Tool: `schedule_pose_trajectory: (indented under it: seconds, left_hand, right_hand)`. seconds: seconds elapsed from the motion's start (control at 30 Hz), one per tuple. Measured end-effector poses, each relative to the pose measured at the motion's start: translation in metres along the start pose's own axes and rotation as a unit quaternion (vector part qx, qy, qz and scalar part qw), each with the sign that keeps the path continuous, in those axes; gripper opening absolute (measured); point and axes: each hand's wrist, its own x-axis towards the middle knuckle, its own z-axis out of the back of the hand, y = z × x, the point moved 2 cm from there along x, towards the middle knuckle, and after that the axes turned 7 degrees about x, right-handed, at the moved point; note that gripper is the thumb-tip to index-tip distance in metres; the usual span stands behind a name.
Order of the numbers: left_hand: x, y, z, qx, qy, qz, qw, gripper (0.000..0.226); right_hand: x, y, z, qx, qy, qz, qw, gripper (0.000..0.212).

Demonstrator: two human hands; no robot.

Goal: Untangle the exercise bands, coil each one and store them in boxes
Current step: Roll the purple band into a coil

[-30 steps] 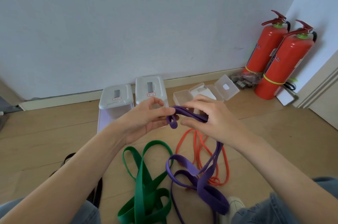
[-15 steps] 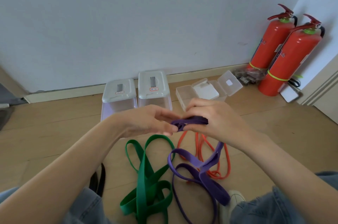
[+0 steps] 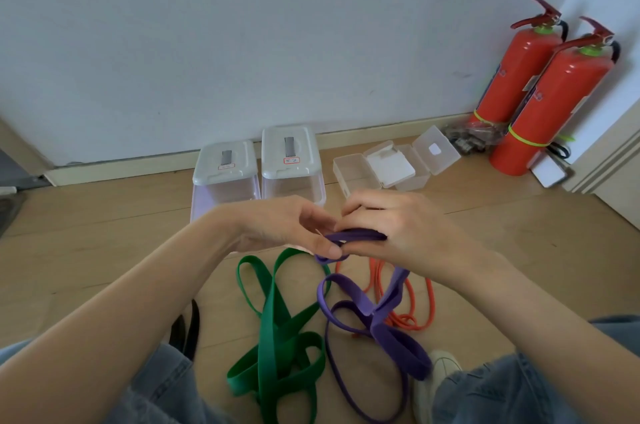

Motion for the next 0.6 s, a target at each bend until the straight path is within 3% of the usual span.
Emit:
schedule_pose_trajectory:
  seconds: [0.13, 0.27, 0.37, 0.5, 0.6]
  left_hand:
    - [-0.001, 0.0, 0.006, -0.017, -0.061, -0.036, 0.997, 0.039]
    - [0.0, -0.003, 0.01, -0.078, -0.148, -0.069, 0.984, 0.028]
    - [0.006, -0.002, 0.005, -0.154, -0.198, -0.077, 0.965, 0.033]
    - [0.013, 0.002, -0.005, -0.276, -0.213, -0.07, 0.935, 0.033]
    - [0.013, 0.005, -0.006, -0.298, -0.196, -0.066, 0.932, 0.029]
  right_hand:
    - [-0.001, -0.004, 0.003, 0.013, -0.051, -0.009, 0.999, 0.022]
    - [0.003, -0.017, -0.002, 0.081, -0.087, -0.092, 0.989, 0.027]
    - [0.004, -0.023, -0.011, 0.133, -0.148, -0.151, 0.968, 0.033]
    - [0.005, -0.023, -0.016, 0.144, -0.19, -0.141, 0.961, 0.034]
    - [0.003, -0.022, -0.013, 0.115, -0.185, -0.121, 0.968, 0.026]
